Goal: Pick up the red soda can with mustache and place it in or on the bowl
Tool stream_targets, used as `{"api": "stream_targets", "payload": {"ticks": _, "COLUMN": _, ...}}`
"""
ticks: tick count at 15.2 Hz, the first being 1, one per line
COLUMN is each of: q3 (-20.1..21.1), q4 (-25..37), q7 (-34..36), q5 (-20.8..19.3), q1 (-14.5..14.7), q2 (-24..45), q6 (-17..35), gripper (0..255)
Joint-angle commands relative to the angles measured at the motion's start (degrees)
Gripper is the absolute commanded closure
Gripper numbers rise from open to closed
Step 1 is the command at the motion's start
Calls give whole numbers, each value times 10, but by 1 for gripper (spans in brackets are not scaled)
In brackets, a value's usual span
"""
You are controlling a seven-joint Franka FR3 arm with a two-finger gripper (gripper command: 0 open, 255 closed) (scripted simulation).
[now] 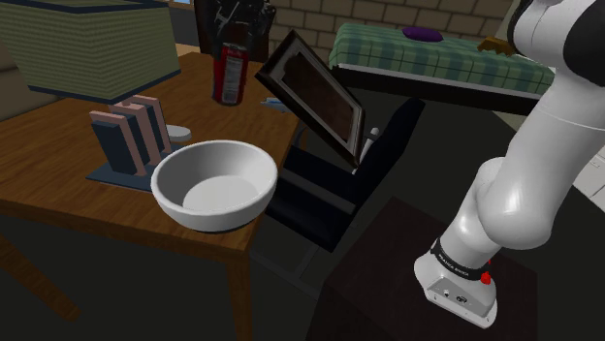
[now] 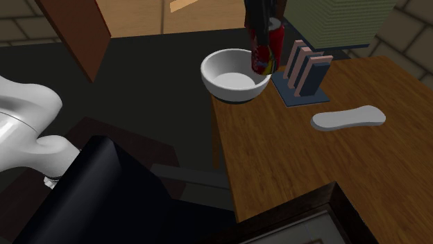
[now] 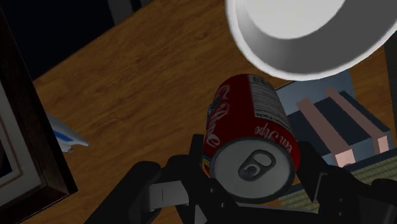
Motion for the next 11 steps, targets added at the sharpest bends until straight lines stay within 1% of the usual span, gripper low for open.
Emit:
{"api": "stream_targets", "payload": {"ticks": 1, "q3": 13, "q4": -7, "q7": 28, "q5": -4, "q1": 14, "q2": -10, "q6": -3, "gripper": 255}}
{"api": "stream_targets", "payload": {"ticks": 8, "q3": 60, "q4": -3, "q7": 122, "q5": -25, "q1": 60, "q2": -21, "q6": -24, "gripper": 255}}
{"api": "stream_targets", "payload": {"ticks": 9, "q3": 72, "q4": 3, "q7": 143, "q5": -31, "q1": 71, "q2": -18, "q6": -30, "gripper": 255}}
{"api": "stream_targets", "payload": {"ticks": 11, "q3": 70, "q4": -21, "q7": 142, "q5": -27, "q1": 70, "q2": -26, "q6": -12, "gripper": 255}}
